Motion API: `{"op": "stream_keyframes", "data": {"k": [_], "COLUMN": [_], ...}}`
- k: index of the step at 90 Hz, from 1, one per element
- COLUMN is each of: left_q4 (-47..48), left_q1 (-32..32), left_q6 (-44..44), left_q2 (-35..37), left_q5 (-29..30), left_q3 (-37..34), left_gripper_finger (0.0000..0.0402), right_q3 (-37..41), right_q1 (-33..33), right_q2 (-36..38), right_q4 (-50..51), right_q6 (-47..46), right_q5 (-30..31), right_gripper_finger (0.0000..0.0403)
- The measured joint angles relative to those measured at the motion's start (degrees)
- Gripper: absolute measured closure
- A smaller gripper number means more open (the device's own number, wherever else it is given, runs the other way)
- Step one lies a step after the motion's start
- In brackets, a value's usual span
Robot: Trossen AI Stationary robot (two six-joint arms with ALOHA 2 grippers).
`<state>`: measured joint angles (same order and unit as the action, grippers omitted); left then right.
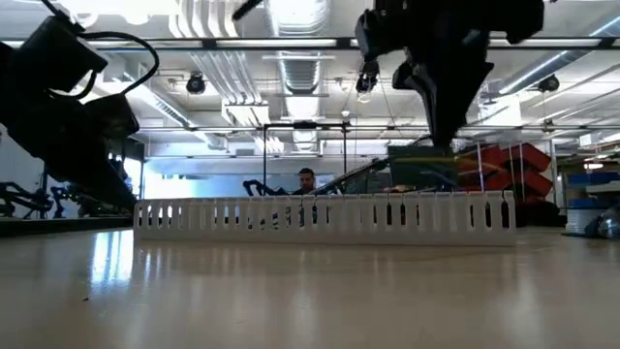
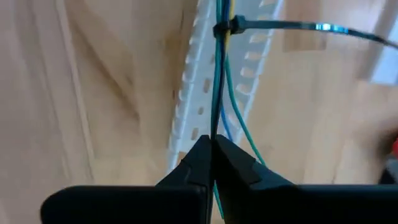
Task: Ziptie cables
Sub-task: Put the cable wires with a zip tie into the white cable duct
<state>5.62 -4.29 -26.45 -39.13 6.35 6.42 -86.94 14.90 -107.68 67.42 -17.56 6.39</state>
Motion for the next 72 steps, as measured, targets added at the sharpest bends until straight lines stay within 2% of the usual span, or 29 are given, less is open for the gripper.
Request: {"op": "stream_keyframes", "data": {"k": [21, 33, 45, 72], "left_q4": [-0.1, -0.1, -0.1, -0.1], "left_q1": [0.0, 0.0, 0.0, 0.0], "left_q6": [1.7, 3.3, 3.4, 3.4], "left_q2": [0.0, 0.0, 0.0, 0.0], "left_q5": [0.1, 0.1, 0.1, 0.1], "left_q3": [0.0, 0.0, 0.0, 0.0], "left_gripper_finger": [0.0271, 0.0271, 0.0271, 0.0271], "right_q3": [0.0, 0.0, 0.0, 0.0], "right_q1": [0.4, -0.6, -0.7, -0.6], "right_q2": [-5.5, -8.2, -8.7, -4.7], "right_q4": [-3.8, -3.1, -3.0, -3.0], "right_q6": [-0.7, 0.8, 2.8, 3.3], "right_q5": [-1.9, 2.5, 2.7, 3.0], "right_gripper_finger": [0.0403, 0.0403, 0.0400, 0.0332]}}
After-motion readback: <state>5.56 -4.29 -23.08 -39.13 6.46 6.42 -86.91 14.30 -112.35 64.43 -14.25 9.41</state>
